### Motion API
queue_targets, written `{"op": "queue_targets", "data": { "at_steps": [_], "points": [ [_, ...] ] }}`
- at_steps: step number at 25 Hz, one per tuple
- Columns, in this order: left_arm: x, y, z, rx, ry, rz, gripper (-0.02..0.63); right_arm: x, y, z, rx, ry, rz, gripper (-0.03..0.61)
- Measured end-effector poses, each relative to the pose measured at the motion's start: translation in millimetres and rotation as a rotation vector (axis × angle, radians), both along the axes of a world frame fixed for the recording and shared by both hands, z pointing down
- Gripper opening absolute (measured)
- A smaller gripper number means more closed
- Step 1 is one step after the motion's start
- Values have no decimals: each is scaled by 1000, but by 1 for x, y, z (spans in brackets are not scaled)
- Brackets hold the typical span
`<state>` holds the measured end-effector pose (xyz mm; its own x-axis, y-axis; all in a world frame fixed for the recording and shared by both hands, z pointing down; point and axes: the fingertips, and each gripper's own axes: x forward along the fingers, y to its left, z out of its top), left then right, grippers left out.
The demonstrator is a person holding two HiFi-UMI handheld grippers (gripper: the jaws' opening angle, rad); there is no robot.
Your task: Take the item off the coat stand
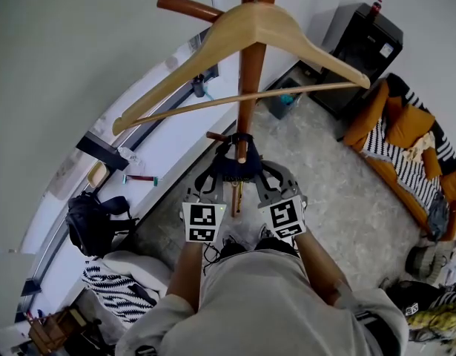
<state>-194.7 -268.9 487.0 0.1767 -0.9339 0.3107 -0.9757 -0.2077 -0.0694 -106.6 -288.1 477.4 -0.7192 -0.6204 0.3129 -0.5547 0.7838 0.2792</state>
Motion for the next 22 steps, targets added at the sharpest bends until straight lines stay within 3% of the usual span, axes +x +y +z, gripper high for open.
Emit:
{"op": "queue_targets", "data": {
  "at_steps": [22],
  "points": [
    [9, 51, -32, 80, 7, 13, 37, 7, 51, -30, 82, -29, 25, 23]
  ]
}}
